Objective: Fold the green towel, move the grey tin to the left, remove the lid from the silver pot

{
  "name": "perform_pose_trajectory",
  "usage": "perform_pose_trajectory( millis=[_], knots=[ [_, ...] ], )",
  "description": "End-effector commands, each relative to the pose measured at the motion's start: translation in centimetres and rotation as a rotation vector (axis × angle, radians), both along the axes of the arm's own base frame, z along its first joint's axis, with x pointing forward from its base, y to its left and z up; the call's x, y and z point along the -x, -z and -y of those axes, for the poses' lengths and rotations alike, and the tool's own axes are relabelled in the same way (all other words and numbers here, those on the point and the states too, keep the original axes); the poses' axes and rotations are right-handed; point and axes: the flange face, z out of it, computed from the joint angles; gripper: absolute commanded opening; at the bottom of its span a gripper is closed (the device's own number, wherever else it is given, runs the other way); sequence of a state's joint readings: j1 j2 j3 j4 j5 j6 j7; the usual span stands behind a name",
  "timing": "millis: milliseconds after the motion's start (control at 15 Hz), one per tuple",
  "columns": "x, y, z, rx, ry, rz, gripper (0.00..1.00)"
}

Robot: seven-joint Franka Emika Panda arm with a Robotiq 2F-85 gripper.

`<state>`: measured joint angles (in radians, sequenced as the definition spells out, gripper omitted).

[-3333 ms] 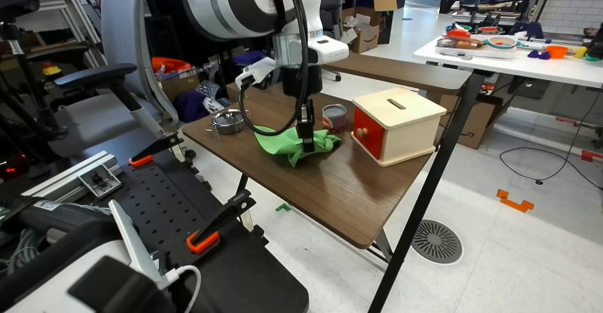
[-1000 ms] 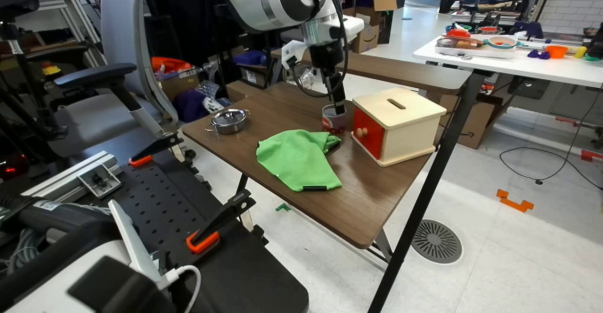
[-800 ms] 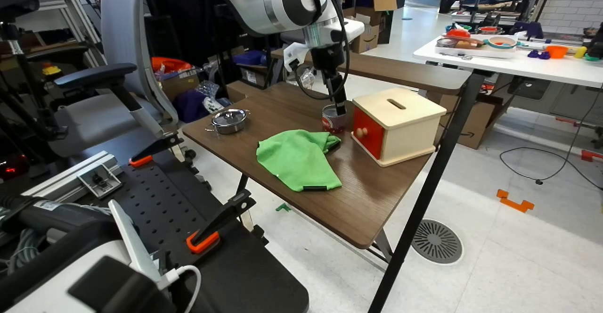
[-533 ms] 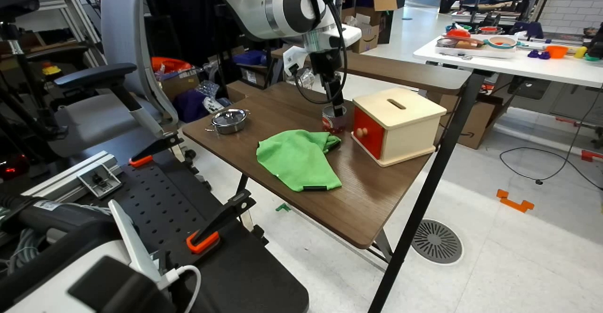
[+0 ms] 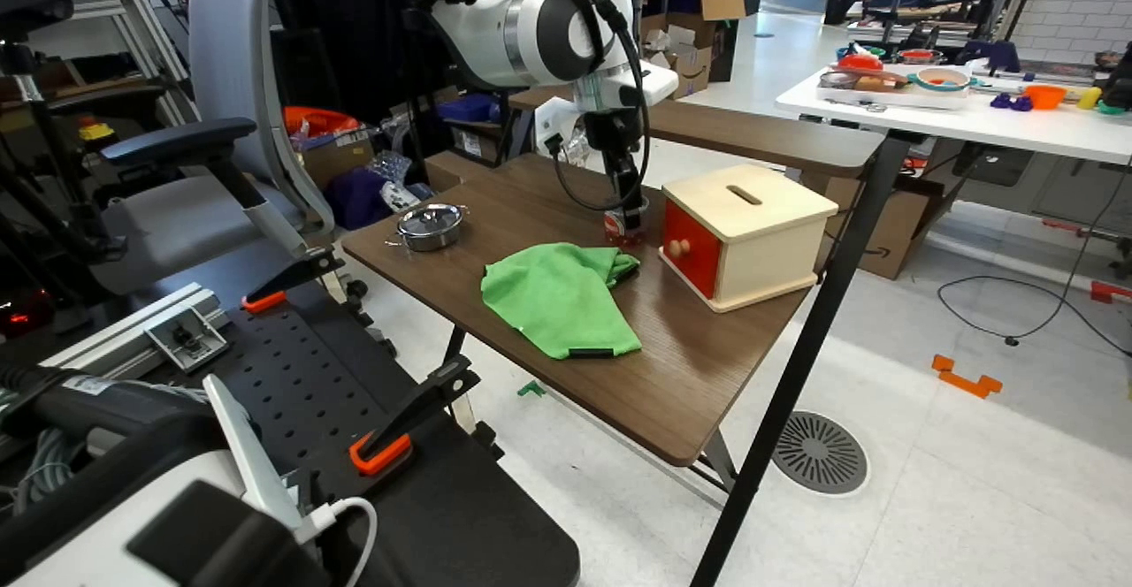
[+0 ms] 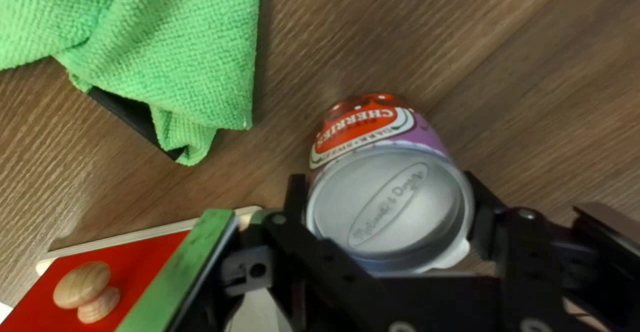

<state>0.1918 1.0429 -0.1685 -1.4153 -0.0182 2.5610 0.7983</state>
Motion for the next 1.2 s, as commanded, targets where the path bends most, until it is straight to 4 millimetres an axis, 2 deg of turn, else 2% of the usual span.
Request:
perform_pose_trajectory(
  millis=[0, 133, 267, 600, 733, 933, 1133],
  knots=[
    [-1.0, -0.4, 0.6, -0.027, 0.020, 0.004, 0.47],
    [-0.8, -1.1, -0.1, -0.038, 0.009, 0.007, 0.47],
    [-0.5, -2.2, -2.1, -0.072, -0.017, 0.000, 0.47],
    [1.4, -4.0, -10.1, -0.145, -0.144, -0.022, 0.47],
    [2.1, -4.0, -13.2, -0.160, -0.179, -0.036, 0.47],
    [2.9, -2.9, -17.2, -0.184, -0.203, -0.053, 0.47],
    [3.8, -1.5, -19.5, -0.195, -0.222, -0.066, 0.47]
  ],
)
